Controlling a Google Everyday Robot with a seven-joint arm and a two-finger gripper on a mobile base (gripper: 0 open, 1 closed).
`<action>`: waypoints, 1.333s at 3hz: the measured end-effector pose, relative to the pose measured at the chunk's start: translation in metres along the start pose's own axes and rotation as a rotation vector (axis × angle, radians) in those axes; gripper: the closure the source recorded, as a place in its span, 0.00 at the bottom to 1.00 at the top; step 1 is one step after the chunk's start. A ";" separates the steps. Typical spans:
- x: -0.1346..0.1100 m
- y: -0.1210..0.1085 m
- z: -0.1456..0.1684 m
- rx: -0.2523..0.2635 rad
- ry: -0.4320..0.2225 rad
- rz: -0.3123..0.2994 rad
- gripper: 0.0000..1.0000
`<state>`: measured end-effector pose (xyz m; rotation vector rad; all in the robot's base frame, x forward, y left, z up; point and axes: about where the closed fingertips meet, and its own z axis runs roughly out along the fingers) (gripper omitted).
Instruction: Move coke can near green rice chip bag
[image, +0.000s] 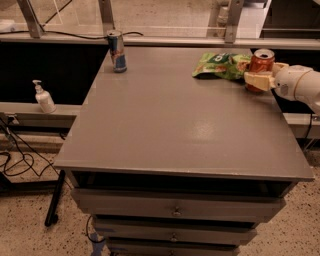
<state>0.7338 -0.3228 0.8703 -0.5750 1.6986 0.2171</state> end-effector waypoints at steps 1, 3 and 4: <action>0.002 0.000 0.001 0.001 0.009 0.004 0.12; 0.005 -0.003 -0.006 0.004 0.031 0.006 0.00; -0.007 -0.008 -0.032 0.017 0.029 -0.025 0.00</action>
Offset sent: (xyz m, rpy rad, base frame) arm -0.0039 -0.0091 -0.0074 -0.0074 0.0339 -0.0134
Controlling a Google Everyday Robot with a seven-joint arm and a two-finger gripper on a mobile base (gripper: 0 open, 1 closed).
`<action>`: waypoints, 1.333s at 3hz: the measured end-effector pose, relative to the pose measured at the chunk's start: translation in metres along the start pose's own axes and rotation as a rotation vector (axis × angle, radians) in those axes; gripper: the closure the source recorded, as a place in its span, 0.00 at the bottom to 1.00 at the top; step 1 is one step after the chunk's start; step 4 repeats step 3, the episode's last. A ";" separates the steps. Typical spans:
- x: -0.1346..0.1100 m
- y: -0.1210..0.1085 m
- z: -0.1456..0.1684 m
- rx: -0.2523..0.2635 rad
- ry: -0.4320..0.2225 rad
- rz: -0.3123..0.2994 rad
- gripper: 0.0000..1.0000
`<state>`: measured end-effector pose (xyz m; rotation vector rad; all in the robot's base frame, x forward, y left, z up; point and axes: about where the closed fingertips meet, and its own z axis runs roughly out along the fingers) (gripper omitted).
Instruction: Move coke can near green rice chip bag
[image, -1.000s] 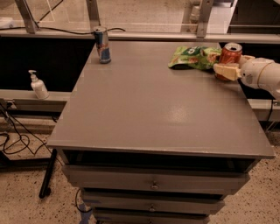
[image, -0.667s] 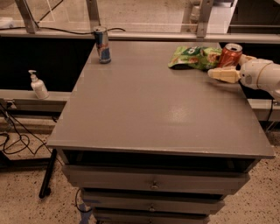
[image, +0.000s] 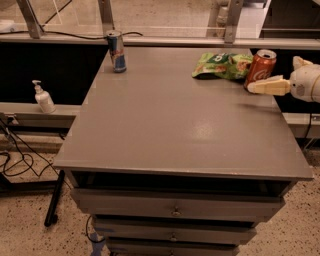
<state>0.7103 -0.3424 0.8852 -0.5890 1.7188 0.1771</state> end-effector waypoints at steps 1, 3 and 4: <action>-0.025 -0.009 -0.048 0.022 -0.032 -0.048 0.00; -0.056 -0.014 -0.113 0.051 -0.082 -0.118 0.00; -0.056 -0.014 -0.113 0.051 -0.082 -0.118 0.00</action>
Offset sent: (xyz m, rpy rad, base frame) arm -0.1453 -0.0638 0.1492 -0.1181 -0.2504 0.0102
